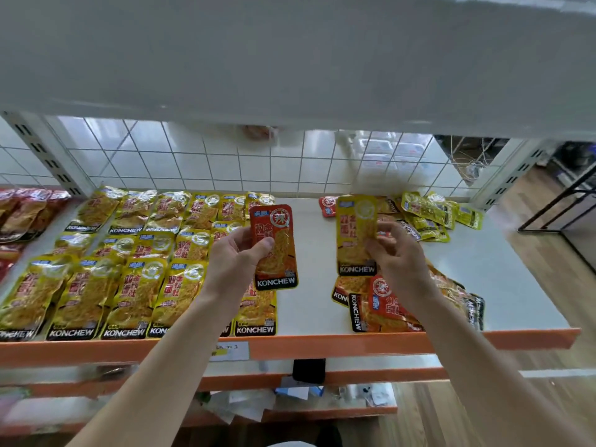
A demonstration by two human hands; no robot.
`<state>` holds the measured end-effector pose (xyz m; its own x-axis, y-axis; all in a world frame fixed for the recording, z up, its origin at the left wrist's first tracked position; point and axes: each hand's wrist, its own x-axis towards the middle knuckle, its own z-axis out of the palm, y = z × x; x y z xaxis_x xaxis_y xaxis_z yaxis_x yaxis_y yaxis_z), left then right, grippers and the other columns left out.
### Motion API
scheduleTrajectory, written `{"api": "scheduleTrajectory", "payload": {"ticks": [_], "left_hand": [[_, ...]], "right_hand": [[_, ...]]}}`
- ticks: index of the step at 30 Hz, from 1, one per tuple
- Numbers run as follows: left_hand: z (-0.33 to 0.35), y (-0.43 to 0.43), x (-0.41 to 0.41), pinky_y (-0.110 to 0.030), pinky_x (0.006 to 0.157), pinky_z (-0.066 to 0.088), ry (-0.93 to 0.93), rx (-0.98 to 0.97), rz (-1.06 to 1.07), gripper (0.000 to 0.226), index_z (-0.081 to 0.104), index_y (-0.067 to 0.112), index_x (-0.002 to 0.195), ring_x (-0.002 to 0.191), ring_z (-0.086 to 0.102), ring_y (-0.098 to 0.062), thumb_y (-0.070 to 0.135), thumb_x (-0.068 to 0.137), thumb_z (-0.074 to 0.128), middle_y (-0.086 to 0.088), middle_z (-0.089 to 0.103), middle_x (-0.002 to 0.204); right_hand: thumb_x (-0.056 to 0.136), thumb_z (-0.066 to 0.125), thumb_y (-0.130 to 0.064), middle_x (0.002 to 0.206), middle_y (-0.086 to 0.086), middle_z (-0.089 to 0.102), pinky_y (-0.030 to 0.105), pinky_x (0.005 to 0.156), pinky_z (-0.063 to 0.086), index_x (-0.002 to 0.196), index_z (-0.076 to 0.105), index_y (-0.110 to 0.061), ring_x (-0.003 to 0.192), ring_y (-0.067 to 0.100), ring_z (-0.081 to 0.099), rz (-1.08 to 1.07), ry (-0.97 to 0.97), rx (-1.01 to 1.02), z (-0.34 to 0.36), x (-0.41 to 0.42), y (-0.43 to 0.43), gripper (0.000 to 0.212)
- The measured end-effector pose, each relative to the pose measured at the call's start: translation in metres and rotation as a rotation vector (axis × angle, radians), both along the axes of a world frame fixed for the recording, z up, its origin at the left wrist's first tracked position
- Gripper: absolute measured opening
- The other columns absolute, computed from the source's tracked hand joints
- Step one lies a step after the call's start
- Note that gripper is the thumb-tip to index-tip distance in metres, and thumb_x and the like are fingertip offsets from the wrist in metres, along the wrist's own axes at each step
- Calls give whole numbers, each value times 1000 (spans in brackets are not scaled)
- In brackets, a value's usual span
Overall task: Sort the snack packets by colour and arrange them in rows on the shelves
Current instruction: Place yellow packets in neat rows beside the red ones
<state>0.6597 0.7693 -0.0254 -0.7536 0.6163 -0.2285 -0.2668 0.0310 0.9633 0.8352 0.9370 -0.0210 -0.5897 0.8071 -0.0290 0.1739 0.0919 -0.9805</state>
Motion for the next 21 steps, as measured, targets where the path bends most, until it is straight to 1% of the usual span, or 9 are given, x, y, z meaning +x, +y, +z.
{"api": "scheduleTrajectory", "payload": {"ticks": [3, 5, 7, 10, 12, 15, 16, 19, 21], "left_hand": [[-5, -14, -10, -30, 73, 59, 57, -23, 17, 16, 73, 16, 104, 91, 74, -19, 9, 91, 69, -3, 77, 97], [-8, -23, -17, -23, 66, 57, 74, -45, 39, 16, 73, 14, 104, 87, 74, -15, 8, 90, 70, -3, 77, 96], [-10, -32, -24, -18, 61, 56, 77, -55, 57, 12, 73, 16, 97, 80, 73, -8, 7, 90, 70, 1, 77, 90], [-12, -45, -34, -18, 62, 56, 108, -80, 66, 14, 72, 22, 89, 77, 72, -6, 8, 89, 72, 6, 76, 85], [-14, -53, -41, -19, 63, 57, 125, -94, 62, 14, 72, 23, 87, 78, 72, -8, 10, 89, 72, 5, 76, 86], [-12, -62, -52, -22, 68, 56, 133, -110, 48, 10, 72, 23, 90, 83, 73, -12, 13, 89, 73, 1, 76, 90], [-12, -64, -56, -22, 70, 56, 140, -115, 39, 9, 72, 23, 91, 84, 73, -13, 14, 89, 73, 1, 76, 91], [-11, -71, -68, -18, 66, 55, 144, -119, 12, 9, 73, 21, 97, 83, 73, -11, 17, 90, 73, 3, 76, 92], [-12, -73, -74, -24, 71, 57, 155, -134, -7, 11, 72, 20, 100, 86, 73, -12, 19, 89, 74, 3, 76, 93]], "right_hand": [[96, 54, 4, 94, 5, 76, 25, 73, 59, 107, 58, -14, 85, 17, 74, 70, -17, -104, -5, -9, -22, 21], [96, 57, 1, 99, 9, 75, 34, 82, 59, 109, 59, -12, 93, 23, 73, 86, -39, -111, -9, -18, -33, 19], [96, 58, -2, 102, 10, 75, 41, 88, 57, 108, 60, -12, 96, 26, 72, 86, -52, -120, -9, -27, -44, 16], [96, 59, -3, 97, 7, 76, 46, 87, 55, 106, 61, -12, 97, 29, 71, 63, -64, -154, -9, -43, -56, 13], [95, 60, -1, 100, 13, 74, 46, 92, 56, 104, 61, -10, 101, 35, 69, 26, -57, -208, -12, -54, -62, 13], [93, 64, -4, 105, 18, 71, 57, 95, 52, 103, 63, -11, 103, 38, 67, -22, -77, -210, -19, -68, -67, 12], [93, 64, -5, 104, 17, 72, 58, 95, 51, 102, 64, -12, 102, 37, 68, -29, -79, -213, -19, -72, -69, 12], [93, 65, -5, 100, 13, 73, 57, 96, 52, 100, 64, -15, 98, 33, 70, -64, -91, -212, -23, -82, -71, 12], [93, 65, -7, 100, 12, 74, 56, 96, 52, 99, 65, -17, 97, 31, 70, -78, -102, -202, -24, -88, -72, 12]]}}
